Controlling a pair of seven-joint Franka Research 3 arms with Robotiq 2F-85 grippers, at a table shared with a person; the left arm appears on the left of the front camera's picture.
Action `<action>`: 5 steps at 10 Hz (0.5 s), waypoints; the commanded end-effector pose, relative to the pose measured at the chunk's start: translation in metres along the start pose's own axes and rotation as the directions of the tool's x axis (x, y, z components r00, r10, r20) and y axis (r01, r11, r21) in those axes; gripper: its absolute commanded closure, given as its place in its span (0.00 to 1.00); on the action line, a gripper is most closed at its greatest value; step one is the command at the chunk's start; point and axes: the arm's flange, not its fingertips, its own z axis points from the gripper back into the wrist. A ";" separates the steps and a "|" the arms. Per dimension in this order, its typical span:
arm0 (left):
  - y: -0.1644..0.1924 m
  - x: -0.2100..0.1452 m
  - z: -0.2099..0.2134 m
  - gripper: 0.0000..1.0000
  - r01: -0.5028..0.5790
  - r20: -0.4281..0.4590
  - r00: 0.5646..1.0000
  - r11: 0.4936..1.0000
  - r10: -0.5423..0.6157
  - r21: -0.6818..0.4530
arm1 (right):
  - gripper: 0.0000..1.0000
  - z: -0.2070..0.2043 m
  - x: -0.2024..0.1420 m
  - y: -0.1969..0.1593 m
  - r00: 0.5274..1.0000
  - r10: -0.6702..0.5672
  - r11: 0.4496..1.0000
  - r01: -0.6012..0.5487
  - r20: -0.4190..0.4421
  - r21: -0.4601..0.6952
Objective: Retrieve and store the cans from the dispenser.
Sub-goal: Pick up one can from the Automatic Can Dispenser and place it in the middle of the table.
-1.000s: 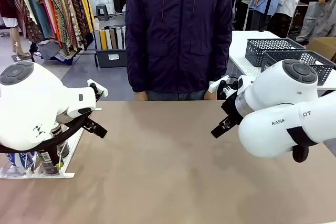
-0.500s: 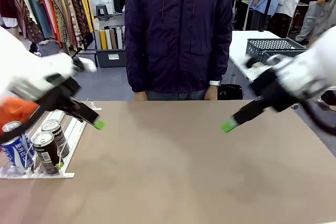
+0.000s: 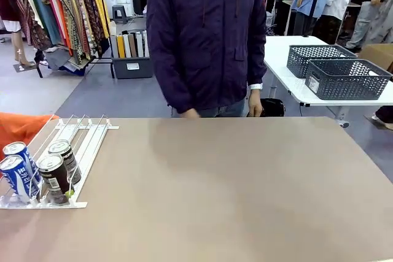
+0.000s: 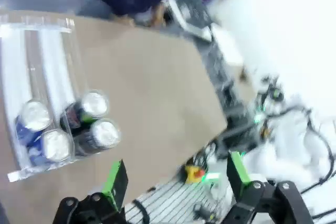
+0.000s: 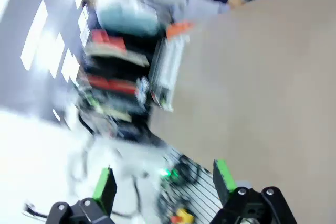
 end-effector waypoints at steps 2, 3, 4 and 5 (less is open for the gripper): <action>0.081 -0.009 0.025 0.00 -0.222 0.229 0.946 0.974 0.228 -0.051 | 0.00 -0.001 0.009 -0.065 0.981 -0.143 0.979 0.120 0.134 0.162; 0.088 -0.008 0.024 0.00 -0.225 0.234 0.947 0.974 0.221 -0.012 | 0.00 -0.010 0.011 -0.068 0.984 -0.136 0.983 0.119 0.119 0.137; 0.074 -0.023 0.048 0.00 -0.208 0.191 0.959 0.978 0.210 -0.032 | 0.00 0.020 -0.008 -0.061 0.977 -0.160 0.982 0.143 0.143 0.122; 0.074 -0.023 0.048 0.00 -0.208 0.191 0.959 0.978 0.210 -0.032 | 0.00 0.020 -0.008 -0.061 0.977 -0.160 0.982 0.143 0.143 0.122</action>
